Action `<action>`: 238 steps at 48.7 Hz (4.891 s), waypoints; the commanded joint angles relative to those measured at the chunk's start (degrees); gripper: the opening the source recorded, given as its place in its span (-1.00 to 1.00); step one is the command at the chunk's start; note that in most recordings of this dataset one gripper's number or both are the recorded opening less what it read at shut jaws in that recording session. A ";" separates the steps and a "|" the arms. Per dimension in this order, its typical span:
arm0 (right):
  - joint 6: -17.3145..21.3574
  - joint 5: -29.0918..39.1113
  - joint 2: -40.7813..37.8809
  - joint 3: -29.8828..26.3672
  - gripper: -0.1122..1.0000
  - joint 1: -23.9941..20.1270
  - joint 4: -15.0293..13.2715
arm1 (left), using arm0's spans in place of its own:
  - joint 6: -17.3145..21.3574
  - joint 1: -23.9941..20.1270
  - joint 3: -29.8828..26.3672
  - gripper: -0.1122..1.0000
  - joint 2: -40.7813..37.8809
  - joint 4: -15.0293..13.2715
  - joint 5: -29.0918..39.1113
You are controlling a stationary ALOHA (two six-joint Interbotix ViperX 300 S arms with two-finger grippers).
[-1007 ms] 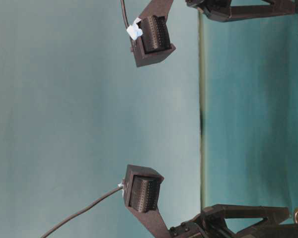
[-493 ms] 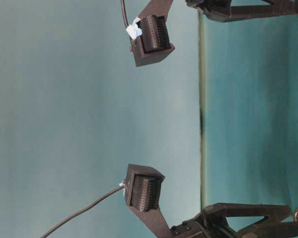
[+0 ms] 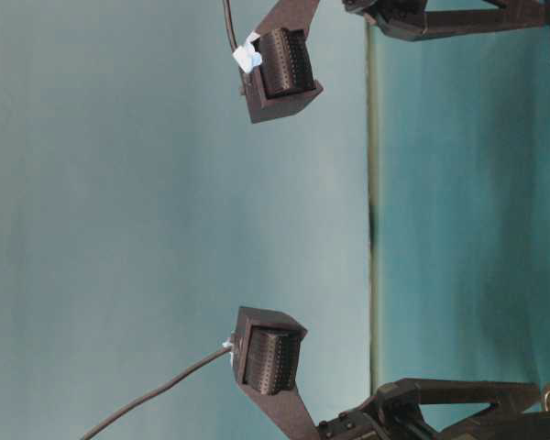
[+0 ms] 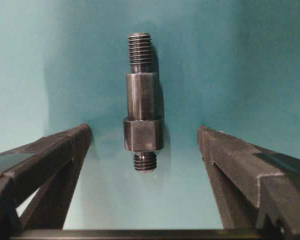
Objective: Insert the washer onto the shaft with both hands.
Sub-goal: 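Lower both grippers and close left on washer, right on shaft, then lift the washer with the left gripper and the shaft with the right, then bring the held washer and shaft together toward the table center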
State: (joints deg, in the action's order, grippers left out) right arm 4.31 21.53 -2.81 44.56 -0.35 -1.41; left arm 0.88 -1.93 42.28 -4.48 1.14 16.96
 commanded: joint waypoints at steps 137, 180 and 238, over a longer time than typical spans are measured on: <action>-0.35 2.90 0.44 -1.67 -0.79 0.44 0.18 | 0.53 -0.09 0.26 -0.16 3.08 0.09 -0.26; 6.42 -15.64 8.35 6.06 -0.79 -0.44 3.69 | -0.53 1.23 3.43 -0.16 6.68 0.09 -11.78; 9.23 -44.91 7.91 13.27 -0.79 -4.75 3.69 | -15.12 4.13 9.14 -0.16 9.76 0.09 -44.74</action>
State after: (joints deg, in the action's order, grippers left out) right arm 12.83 -21.71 5.19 58.18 -4.75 2.20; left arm -14.15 2.02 52.29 5.01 1.14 -26.37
